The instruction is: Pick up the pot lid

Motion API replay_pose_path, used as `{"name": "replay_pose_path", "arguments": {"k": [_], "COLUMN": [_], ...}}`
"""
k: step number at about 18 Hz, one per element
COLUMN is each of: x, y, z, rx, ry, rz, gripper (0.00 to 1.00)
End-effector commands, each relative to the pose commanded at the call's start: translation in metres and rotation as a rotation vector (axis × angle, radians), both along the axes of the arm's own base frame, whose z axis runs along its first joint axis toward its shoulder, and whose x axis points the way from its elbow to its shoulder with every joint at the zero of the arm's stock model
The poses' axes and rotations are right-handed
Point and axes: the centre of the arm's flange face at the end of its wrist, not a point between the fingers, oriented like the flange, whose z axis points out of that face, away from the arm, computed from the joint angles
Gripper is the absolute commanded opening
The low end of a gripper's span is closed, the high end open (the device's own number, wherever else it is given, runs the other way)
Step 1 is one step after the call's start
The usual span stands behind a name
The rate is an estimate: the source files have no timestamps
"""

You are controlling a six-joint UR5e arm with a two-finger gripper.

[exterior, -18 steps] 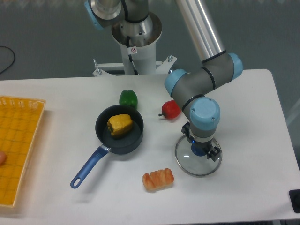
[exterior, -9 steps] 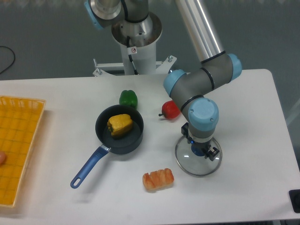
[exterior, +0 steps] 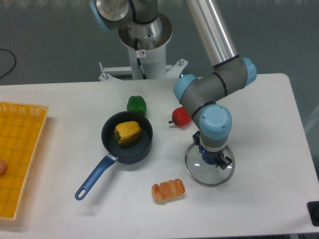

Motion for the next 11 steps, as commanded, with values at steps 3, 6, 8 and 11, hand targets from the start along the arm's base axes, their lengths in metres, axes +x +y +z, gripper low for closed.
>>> {"name": "replay_pose_path", "arguments": {"k": [3, 6, 8, 11], "x": [-0.0003, -0.0011, -0.0009, -0.0025], "y": [0.0002, 0.0007, 0.0006, 0.0016], "z": [0.0005, 0.0018, 0.0017, 0.0043], "rx": [0.0, 0.002, 0.001, 0.004], "ry": [0.0, 0.003, 0.001, 0.006], "rz": [0.0, 0.0, 0.0, -0.002], "gripper": [0.64, 0.64, 0.59, 0.58]}}
